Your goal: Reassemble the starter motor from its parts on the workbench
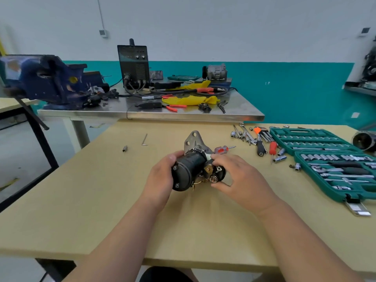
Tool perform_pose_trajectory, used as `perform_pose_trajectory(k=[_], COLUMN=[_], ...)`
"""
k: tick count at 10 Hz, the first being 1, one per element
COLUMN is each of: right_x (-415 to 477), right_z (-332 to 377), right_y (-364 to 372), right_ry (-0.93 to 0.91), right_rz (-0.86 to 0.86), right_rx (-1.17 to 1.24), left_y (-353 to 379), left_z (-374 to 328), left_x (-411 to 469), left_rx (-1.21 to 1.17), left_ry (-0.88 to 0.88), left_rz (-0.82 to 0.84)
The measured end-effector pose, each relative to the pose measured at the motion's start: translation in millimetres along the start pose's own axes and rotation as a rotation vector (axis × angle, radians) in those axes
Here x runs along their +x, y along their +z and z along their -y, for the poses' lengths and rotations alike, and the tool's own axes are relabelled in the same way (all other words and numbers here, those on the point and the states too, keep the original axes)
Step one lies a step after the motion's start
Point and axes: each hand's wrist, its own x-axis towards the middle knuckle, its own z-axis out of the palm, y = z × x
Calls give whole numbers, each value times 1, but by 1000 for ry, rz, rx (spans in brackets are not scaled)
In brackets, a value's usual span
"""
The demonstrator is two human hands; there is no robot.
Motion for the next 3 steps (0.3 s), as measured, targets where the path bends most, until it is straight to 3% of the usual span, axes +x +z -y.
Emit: perform_pose_trajectory(k=[1, 2, 3], right_x=[2, 3, 0], right_z=[-3, -6, 0], right_y=[-2, -3, -12], right_ry=[45, 101, 179], right_rz=[118, 244, 265], right_rx=[-39, -43, 13], left_y=[-1, -3, -7], left_z=[11, 18, 20], left_x=[0, 3, 5], left_rx=[119, 296, 340], left_ry=[113, 121, 77], left_rz=[-28, -15, -23])
